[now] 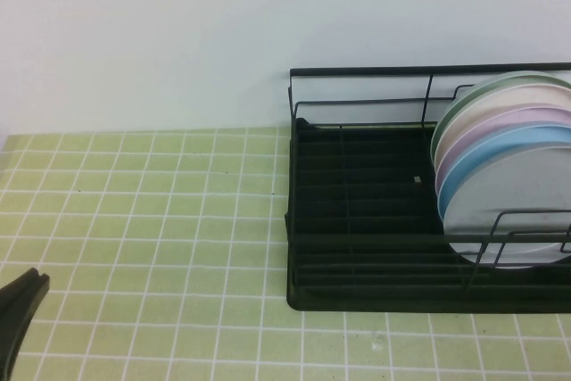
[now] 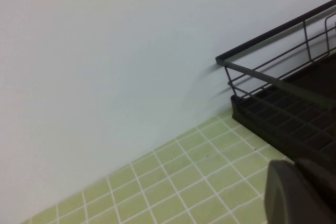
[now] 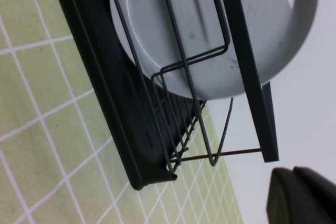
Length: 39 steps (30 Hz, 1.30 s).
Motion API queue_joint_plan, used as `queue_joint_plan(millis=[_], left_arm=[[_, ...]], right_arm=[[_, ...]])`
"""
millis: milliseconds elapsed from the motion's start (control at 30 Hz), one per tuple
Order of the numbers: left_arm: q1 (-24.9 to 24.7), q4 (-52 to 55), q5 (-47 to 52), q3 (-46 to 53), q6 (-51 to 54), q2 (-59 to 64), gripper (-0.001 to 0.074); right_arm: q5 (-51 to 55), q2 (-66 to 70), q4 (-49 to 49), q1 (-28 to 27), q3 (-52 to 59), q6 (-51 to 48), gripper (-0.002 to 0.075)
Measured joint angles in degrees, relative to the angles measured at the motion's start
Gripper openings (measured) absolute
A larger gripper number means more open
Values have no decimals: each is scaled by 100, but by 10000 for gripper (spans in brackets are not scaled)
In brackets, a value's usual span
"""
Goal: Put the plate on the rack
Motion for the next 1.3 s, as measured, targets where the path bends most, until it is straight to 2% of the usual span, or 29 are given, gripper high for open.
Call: queue_joint_plan(millis=[467, 500, 533, 600, 700, 767, 833, 967, 1100, 1300], left_arm=[[0, -9, 587, 0, 0, 0, 0], [0, -9, 601, 0, 0, 0, 0], [0, -9, 608, 0, 0, 0, 0], [0, -9, 639, 0, 0, 0, 0], [0, -9, 644, 0, 0, 0, 0], [0, -9, 669, 0, 0, 0, 0], [0, -9, 755, 0, 4, 0, 0], [0, -9, 849, 0, 4, 0, 0], [0, -9, 872, 0, 4, 0, 0], [0, -9, 901, 0, 4, 0, 0]], right_arm=[[0, 0, -68, 0, 0, 21, -1], [0, 0, -83, 0, 0, 241, -1], [0, 0, -43, 0, 0, 891, -1], [0, 0, 1, 0, 0, 3167, -1], [53, 0, -558, 0, 0, 5985, -1], [82, 8, -907, 0, 0, 6846, -1], [129, 8, -1078, 0, 0, 7332, -1], [144, 8, -945, 0, 0, 7400, -1], [134, 8, -893, 0, 0, 7952, -1], [170, 8, -893, 0, 0, 7973, -1]])
